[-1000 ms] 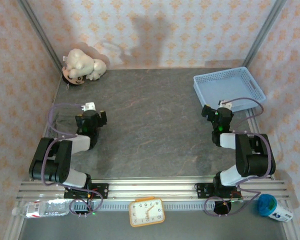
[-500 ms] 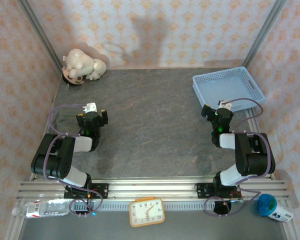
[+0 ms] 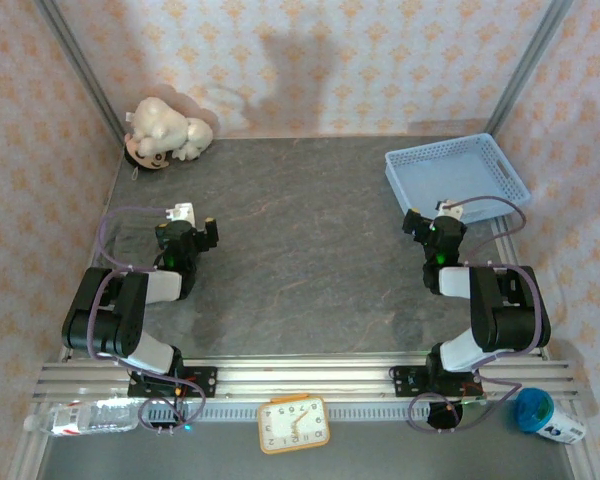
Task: Fold and stack the mixed laundry pile
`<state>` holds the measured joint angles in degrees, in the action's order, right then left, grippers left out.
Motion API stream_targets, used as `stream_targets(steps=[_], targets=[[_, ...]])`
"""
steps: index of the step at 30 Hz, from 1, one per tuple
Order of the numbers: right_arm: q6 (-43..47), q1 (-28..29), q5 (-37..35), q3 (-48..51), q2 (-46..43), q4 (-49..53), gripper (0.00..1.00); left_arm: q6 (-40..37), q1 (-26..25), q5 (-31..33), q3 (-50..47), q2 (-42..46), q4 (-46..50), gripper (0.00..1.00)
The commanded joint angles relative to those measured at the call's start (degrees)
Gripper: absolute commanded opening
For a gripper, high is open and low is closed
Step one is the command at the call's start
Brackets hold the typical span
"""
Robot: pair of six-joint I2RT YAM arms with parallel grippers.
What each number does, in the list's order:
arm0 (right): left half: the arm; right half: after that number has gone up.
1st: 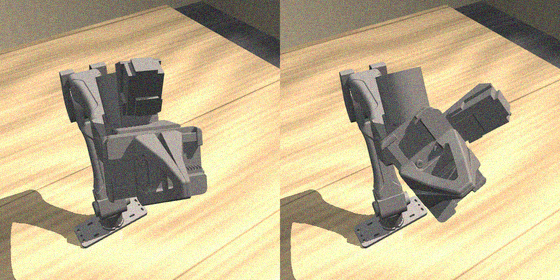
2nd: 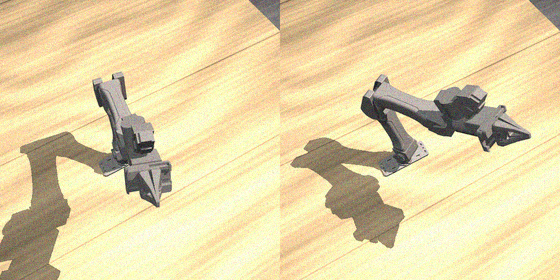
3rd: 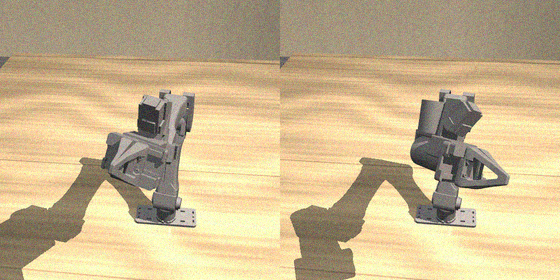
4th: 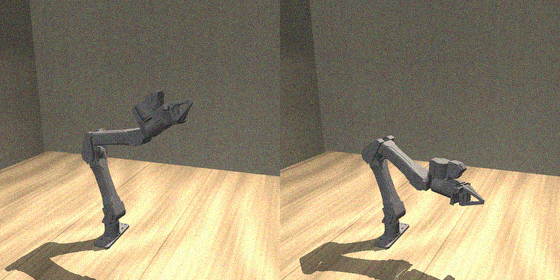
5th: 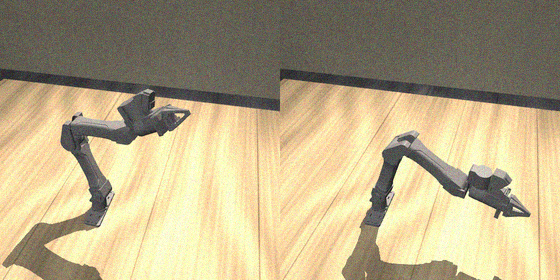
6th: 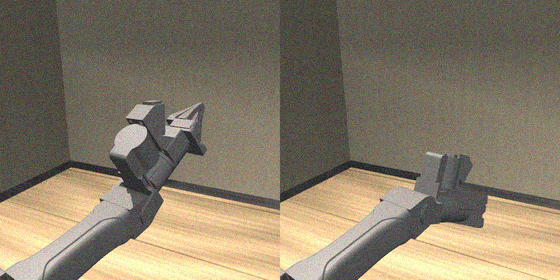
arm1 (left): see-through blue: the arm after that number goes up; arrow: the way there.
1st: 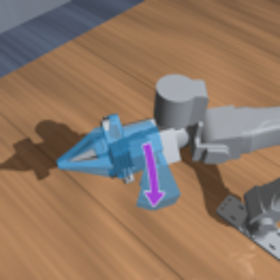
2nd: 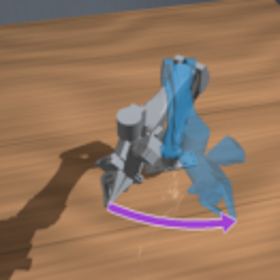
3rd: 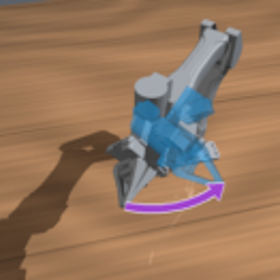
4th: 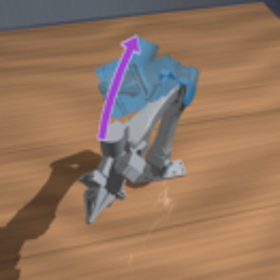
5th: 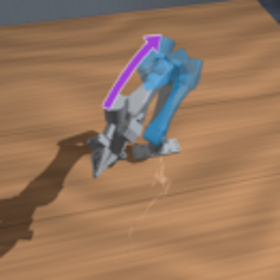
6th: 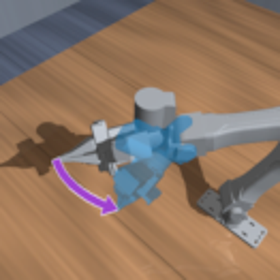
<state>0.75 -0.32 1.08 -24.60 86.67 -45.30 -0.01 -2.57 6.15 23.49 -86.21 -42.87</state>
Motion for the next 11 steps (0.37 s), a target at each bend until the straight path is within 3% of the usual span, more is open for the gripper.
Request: stream_targets(steps=[1,11], targets=[[1.3,0.4,-0.6,0.9,0.6,0.1,0.99,-0.7,0.1,-1.2,1.2,0.3,0.8,1.00],[1.8,1.0,-1.4,0.6,0.6,0.6,0.99,-0.7,-0.1,-1.0,1.4,0.3,1.1,1.00]])
